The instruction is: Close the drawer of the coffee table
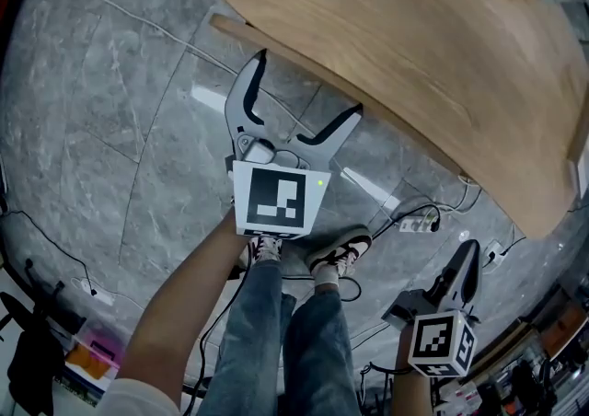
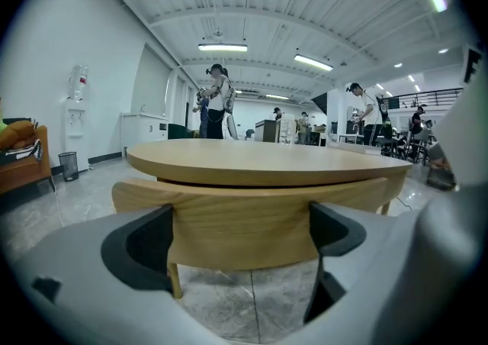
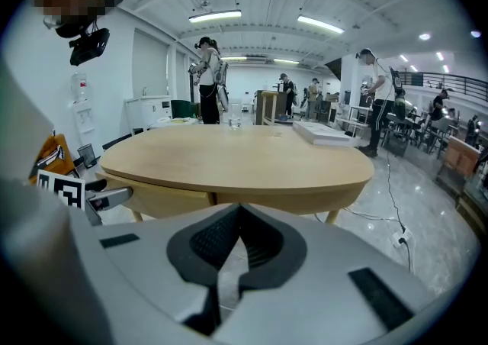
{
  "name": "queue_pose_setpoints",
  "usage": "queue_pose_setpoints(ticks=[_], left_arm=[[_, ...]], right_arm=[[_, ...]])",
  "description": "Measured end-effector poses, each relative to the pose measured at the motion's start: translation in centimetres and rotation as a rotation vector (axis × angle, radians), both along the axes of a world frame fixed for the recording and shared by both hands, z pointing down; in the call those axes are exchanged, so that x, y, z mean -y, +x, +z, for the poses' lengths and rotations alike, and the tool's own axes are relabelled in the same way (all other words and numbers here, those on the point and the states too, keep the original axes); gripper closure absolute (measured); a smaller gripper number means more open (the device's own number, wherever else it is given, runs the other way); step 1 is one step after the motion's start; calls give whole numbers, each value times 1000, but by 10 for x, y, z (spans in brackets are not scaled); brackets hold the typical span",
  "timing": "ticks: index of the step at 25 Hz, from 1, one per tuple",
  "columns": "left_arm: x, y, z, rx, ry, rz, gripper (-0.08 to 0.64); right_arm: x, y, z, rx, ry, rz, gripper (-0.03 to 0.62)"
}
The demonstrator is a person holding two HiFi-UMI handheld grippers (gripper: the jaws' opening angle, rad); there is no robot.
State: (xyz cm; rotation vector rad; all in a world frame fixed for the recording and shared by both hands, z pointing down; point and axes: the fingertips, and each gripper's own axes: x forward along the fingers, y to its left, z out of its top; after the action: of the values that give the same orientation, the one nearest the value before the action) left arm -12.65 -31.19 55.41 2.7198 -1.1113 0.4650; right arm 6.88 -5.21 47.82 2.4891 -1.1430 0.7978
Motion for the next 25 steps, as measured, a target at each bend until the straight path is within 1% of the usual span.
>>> queue_pose_setpoints(ticks=[7,19,25], left_arm=[[13,9,1,-8,6,-3,-3],[29,27,1,-25,27,5,-3],[33,28,0,-48,49,10,-3]], right_arm=[[-1,7,5,4,-10,17,592],[-3,17,7,2,-24,19,592],[-9,19,7,0,-32,23,592]])
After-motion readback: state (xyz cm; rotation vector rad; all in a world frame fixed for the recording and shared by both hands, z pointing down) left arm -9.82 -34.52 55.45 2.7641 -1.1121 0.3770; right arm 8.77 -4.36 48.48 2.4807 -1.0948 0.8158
